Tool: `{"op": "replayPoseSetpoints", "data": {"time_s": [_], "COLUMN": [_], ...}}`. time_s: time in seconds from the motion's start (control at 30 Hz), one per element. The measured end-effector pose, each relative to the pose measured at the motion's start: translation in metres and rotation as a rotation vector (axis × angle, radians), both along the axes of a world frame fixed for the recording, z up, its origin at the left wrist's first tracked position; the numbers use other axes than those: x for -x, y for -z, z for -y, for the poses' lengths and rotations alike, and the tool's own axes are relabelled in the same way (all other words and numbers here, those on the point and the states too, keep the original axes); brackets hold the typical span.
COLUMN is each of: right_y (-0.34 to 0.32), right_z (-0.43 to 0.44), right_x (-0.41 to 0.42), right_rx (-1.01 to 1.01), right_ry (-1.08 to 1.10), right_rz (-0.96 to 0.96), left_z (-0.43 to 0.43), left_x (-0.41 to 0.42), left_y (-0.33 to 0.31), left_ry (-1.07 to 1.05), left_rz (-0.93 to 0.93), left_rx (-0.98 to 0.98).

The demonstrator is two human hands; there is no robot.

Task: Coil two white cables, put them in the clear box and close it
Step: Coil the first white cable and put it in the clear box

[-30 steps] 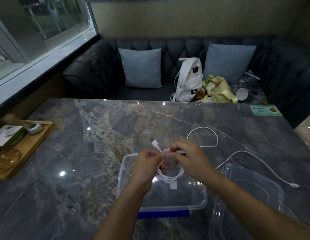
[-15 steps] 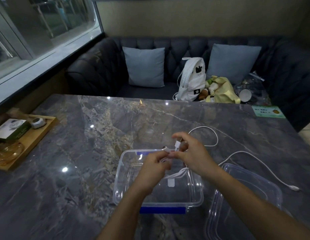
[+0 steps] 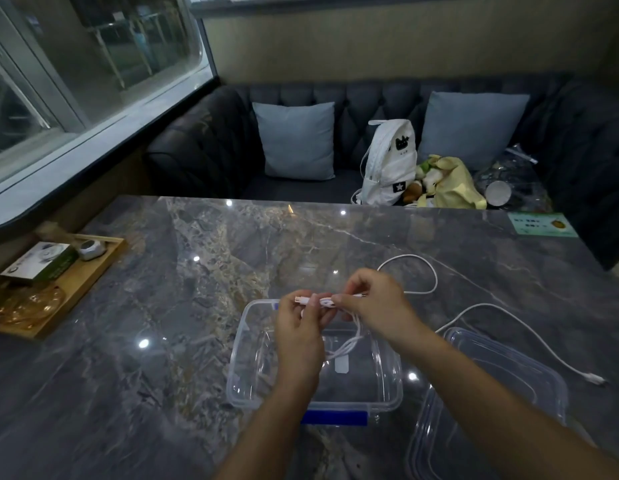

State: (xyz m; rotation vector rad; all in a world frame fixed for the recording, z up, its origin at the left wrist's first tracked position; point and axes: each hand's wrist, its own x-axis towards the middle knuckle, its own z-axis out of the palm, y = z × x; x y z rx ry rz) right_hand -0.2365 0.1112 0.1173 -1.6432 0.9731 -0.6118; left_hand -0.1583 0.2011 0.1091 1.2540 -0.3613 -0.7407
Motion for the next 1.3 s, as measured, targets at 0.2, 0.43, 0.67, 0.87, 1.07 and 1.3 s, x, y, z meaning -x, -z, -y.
{"op": "replayPoseSetpoints", "data": {"time_s": [0.2,0.43,0.67,0.87,1.07,1.3], "right_y": [-0.003,0.007,0.017,0.014,0.012,0.022], "right_z": [-0.001,0.0,-0.007,-0.017,-0.029,-0.028], "right_x": [0.007,0.012,0.013,0.017,0.012,0.003], "right_rx": [-0.295,-0.001,0.257,0.582,0.813,0.133], "right_ry": [-0.037,-0.042,-0.099,-0.234,-0.444,-0.166], "right_rz": [0.126,0.155,0.118,0.112,0.107,0.083], "left_z": [-0.003,-0.007,-0.015,-0.029,-0.037,-0.045], "left_x": [-0.009,-0.02,-0.032,-0.052,-0.054,-0.074], "left_y": [0.002,0.015,0.015,0.008,0.007,0.022], "left_ry": [0.089,0.19,0.24,0.252,0.375,0.275], "left_rz": [-0.009,-0.032,-0.343,-0.861,-0.834,-0.717], "left_rx": [-0.018,-0.351,-0.192,-0.095,-0.151,-0.174]}}
